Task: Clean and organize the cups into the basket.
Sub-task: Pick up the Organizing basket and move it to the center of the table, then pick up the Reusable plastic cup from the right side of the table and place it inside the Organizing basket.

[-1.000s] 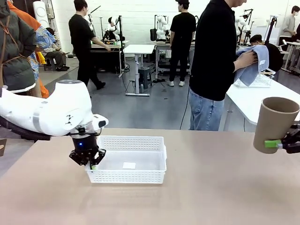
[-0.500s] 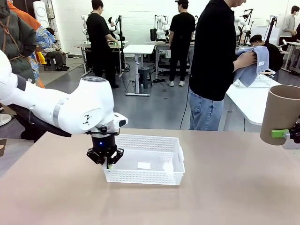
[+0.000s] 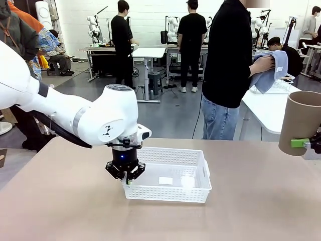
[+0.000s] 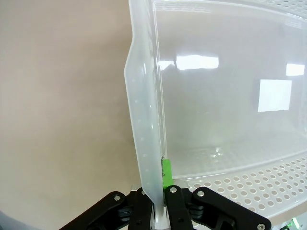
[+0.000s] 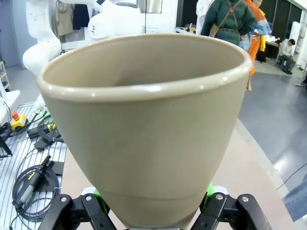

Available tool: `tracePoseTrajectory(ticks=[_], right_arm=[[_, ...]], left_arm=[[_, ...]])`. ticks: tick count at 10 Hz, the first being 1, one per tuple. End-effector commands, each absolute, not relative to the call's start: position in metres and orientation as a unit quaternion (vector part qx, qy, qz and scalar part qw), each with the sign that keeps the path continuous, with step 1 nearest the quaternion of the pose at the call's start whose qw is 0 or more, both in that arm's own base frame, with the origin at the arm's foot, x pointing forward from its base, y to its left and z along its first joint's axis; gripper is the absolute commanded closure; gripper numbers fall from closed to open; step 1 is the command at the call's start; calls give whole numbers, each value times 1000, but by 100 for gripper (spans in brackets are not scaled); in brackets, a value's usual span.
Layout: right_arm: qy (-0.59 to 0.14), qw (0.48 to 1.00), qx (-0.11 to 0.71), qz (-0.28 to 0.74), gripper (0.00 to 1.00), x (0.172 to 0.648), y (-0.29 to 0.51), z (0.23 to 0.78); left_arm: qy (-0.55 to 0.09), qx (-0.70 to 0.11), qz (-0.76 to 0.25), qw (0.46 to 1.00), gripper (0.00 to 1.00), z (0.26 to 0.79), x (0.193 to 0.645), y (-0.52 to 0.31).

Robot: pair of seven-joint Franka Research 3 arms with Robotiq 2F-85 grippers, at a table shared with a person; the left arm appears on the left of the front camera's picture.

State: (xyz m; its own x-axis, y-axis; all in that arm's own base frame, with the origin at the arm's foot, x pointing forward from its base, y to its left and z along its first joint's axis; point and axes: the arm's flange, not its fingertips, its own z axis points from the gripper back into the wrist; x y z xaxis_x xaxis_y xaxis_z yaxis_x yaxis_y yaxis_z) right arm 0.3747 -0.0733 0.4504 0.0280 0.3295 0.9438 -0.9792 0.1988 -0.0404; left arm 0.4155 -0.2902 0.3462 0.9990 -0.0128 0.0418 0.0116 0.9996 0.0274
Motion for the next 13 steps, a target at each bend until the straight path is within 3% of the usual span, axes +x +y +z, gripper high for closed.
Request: tracePoseTrajectory(ticks=[1, 6, 7, 8, 10, 13], right_arm=[[-460, 619, 352, 530, 100, 375, -71, 449], [-460, 619, 352, 530, 100, 375, -71, 449], [-459, 623, 354, 525, 20, 375, -73, 450], [-397, 616, 286, 617, 20, 375, -25, 488], [-289, 654, 226, 662, 20, 387, 26, 539], [-80, 724, 129, 673, 20, 423, 87, 548]], left_arm=[[-25, 27, 10, 999, 100, 343, 422, -295], [-22, 13, -6, 1000, 100, 347, 417, -292], [-22, 13, -6, 1000, 100, 347, 417, -292], [-22, 13, -6, 1000, 100, 347, 417, -292], [-22, 13, -6, 1000, 100, 347, 417, -292], [-22, 13, -6, 1000, 100, 347, 417, -292]])
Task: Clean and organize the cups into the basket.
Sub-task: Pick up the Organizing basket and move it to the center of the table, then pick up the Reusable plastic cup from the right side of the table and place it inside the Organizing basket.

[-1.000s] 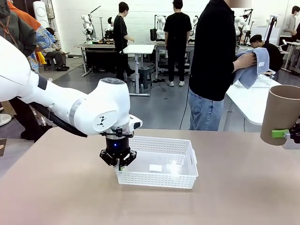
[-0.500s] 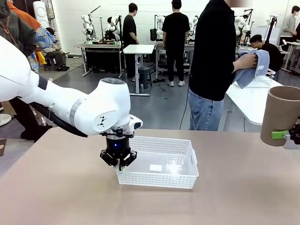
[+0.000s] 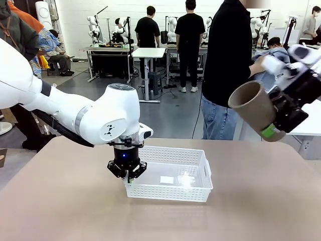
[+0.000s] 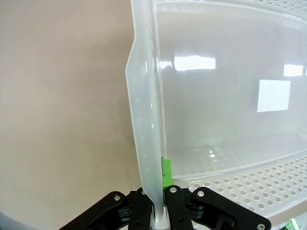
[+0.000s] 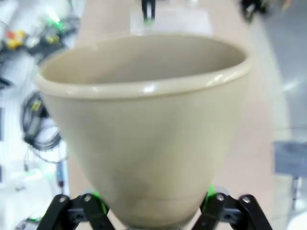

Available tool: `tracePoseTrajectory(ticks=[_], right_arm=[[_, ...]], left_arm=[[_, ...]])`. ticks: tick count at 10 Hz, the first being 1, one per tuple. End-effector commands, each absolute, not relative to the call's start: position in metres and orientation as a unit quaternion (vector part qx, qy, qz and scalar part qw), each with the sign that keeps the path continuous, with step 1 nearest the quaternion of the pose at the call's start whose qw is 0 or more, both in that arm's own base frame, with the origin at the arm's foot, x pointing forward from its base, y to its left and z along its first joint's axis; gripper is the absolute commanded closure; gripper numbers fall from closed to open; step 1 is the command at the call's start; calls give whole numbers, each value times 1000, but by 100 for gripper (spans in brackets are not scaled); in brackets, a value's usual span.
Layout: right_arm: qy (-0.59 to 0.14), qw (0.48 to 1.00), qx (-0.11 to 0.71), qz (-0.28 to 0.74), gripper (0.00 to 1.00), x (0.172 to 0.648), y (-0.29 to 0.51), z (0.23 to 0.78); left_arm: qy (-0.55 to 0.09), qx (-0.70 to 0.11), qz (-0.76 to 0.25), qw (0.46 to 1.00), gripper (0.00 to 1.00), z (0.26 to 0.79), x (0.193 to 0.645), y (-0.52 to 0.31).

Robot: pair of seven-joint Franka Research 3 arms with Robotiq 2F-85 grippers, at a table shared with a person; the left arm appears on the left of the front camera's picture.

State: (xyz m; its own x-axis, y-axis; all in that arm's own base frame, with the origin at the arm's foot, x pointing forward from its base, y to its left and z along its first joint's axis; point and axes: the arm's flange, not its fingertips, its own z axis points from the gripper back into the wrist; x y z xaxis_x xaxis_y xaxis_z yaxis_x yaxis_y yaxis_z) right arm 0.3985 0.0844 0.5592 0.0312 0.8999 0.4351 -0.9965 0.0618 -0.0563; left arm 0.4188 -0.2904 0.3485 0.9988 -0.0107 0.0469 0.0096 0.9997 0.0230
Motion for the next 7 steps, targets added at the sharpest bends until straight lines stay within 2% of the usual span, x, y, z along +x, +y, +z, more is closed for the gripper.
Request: tracePoseTrajectory(ticks=[1, 4, 7], right_arm=[[-18, 734, 97, 672, 20, 434, 113, 546], [70, 731, 42, 678, 20, 450, 175, 530], [79, 714, 33, 695, 20, 455, 209, 509]], left_arm=[[-22, 13, -6, 1000, 100, 347, 417, -292], [-22, 13, -6, 1000, 100, 347, 417, -292], [-22, 13, -6, 1000, 100, 347, 417, -292]])
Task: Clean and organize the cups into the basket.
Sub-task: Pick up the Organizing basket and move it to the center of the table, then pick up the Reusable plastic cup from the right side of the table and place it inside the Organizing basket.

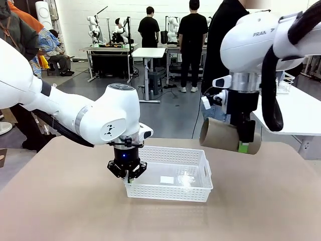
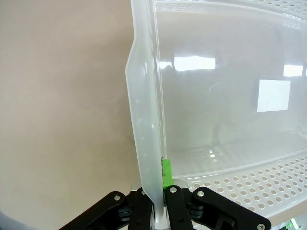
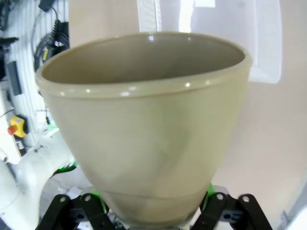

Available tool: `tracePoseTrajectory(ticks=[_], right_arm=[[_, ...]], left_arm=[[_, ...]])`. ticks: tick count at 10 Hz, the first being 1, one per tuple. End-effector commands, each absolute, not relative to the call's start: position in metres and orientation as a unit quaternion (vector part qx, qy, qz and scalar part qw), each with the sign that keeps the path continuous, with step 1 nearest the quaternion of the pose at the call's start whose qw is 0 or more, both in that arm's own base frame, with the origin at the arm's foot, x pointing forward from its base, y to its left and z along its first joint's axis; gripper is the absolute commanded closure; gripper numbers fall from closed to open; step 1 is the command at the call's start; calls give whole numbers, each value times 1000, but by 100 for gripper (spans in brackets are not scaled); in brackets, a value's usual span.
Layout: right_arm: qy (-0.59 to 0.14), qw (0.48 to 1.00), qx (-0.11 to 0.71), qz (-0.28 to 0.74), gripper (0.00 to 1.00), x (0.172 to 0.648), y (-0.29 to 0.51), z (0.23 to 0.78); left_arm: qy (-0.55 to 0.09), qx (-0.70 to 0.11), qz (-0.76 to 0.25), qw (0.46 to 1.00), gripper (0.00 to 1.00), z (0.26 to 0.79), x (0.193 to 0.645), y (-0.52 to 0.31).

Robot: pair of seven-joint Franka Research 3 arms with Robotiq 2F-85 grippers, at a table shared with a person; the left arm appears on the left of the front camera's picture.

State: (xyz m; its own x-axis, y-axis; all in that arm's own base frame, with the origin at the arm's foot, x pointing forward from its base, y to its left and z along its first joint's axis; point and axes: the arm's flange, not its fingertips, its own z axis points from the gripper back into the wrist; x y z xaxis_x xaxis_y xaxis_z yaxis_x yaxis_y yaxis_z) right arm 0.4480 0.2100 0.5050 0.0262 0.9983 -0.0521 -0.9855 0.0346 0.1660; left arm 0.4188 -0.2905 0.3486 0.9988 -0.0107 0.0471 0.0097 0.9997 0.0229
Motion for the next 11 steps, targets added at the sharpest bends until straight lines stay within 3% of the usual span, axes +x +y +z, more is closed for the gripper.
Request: tracePoseTrajectory(ticks=[1, 8, 10, 11], right_arm=[[65, 704, 47, 705, 20, 454, 208, 504], [75, 713, 44, 695, 20, 451, 211, 503], [64, 659, 58, 747, 20, 460, 251, 481], [66, 657, 69, 748, 20, 470, 265, 470]], left_arm=[[-22, 13, -6, 1000, 100, 347, 417, -292], [-22, 13, -6, 1000, 100, 347, 417, -292], [-22, 13, -6, 1000, 100, 347, 417, -292], [-22, 13, -6, 1000, 100, 347, 417, -292]])
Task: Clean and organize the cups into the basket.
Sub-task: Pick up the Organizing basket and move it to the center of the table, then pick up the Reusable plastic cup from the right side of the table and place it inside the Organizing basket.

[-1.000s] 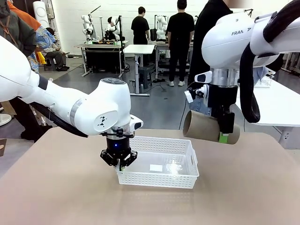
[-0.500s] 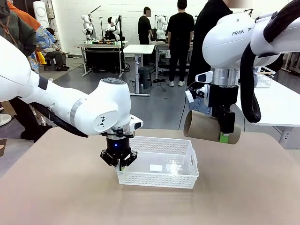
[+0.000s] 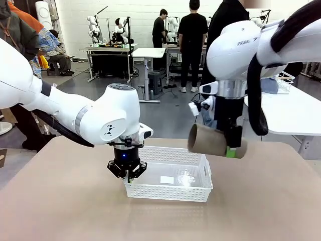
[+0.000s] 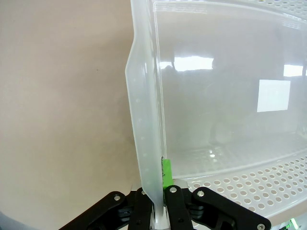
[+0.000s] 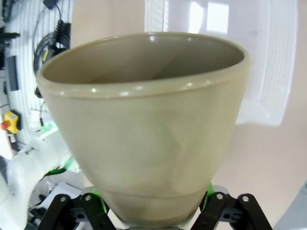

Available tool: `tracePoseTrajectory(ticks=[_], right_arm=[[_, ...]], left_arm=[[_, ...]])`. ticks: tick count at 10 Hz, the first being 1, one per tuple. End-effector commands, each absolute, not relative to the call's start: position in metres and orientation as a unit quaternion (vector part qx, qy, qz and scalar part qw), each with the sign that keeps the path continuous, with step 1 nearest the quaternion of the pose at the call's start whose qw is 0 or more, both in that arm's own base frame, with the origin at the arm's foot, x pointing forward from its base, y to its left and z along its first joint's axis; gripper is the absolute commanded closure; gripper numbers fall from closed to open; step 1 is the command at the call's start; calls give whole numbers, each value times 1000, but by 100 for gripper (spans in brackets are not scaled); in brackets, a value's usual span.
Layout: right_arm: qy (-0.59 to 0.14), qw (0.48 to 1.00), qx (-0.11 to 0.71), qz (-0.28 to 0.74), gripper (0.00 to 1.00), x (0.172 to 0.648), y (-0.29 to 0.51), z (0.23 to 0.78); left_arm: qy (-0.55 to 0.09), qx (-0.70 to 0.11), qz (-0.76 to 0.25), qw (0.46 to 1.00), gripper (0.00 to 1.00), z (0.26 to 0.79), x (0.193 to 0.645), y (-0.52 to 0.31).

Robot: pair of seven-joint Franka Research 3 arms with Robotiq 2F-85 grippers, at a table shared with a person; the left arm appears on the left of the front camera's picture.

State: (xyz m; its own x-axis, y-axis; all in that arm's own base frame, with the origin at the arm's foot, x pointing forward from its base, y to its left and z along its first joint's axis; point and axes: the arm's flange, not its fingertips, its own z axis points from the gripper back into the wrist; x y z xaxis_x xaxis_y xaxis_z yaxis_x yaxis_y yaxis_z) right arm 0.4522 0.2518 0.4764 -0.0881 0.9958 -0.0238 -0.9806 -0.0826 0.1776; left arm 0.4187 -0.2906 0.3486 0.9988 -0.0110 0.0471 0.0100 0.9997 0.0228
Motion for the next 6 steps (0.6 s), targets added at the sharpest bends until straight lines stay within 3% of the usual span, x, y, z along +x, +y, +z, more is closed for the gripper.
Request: tracePoseTrajectory(ticks=[1, 6], right_arm=[[65, 659, 78, 745, 20, 478, 277, 461], [79, 658, 113, 740, 20, 505, 334, 420]], left_arm=[[-22, 13, -6, 1000, 100, 347, 417, -292], [-22, 13, -6, 1000, 100, 347, 417, -292]])
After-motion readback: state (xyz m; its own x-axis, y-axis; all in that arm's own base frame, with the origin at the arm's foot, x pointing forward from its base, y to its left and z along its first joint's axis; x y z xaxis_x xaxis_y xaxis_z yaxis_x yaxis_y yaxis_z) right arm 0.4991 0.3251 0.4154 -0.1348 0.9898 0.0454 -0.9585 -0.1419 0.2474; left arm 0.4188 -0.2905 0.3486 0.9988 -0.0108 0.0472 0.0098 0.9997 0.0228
